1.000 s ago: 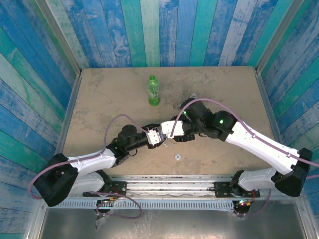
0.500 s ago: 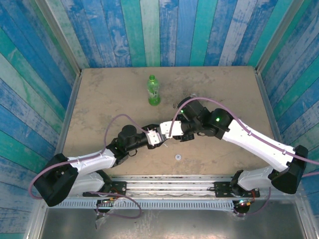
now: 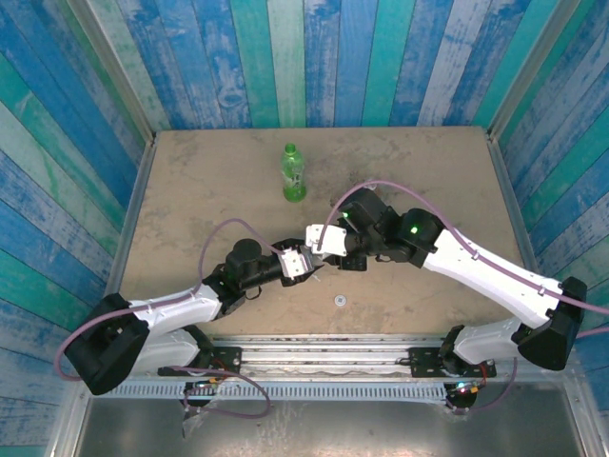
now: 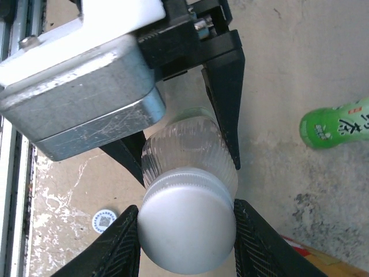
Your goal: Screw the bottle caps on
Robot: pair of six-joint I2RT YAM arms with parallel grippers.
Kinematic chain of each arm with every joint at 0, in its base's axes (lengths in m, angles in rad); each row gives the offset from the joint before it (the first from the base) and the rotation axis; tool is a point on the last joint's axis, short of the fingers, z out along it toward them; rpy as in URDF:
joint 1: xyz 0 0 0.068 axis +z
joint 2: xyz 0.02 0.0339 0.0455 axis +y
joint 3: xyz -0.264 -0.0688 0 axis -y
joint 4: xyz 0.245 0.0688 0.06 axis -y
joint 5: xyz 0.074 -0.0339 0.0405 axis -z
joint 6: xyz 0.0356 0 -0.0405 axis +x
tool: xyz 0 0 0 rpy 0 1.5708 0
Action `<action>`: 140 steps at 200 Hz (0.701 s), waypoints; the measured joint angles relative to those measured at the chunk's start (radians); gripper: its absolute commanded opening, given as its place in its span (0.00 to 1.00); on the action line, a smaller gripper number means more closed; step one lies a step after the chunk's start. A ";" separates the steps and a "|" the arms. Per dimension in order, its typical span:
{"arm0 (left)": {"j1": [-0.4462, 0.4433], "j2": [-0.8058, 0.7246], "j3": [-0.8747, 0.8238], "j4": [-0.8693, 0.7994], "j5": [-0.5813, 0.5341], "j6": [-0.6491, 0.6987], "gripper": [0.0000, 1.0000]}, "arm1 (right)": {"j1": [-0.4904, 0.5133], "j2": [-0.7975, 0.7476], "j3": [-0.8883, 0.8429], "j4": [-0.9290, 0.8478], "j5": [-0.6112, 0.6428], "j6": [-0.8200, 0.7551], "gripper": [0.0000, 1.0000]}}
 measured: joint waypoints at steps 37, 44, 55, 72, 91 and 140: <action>0.000 0.000 0.000 -0.001 -0.003 -0.003 0.33 | 0.000 -0.002 -0.003 0.002 0.010 0.055 0.16; 0.000 0.000 0.000 -0.001 -0.003 -0.003 0.34 | 0.000 -0.002 -0.003 0.002 0.010 0.056 0.24; 0.000 0.000 0.000 -0.001 -0.005 -0.002 0.34 | 0.000 -0.005 -0.008 0.006 0.008 0.049 0.38; 0.000 0.000 0.000 0.006 -0.007 -0.006 0.33 | -0.001 -0.023 -0.025 0.020 0.002 0.027 0.58; 0.021 0.000 -0.004 0.042 0.010 -0.047 0.31 | -0.006 -0.059 -0.041 0.034 -0.002 0.019 0.67; 0.111 0.024 -0.036 0.220 0.103 -0.272 0.30 | -0.051 -0.220 -0.101 0.174 -0.106 0.114 0.73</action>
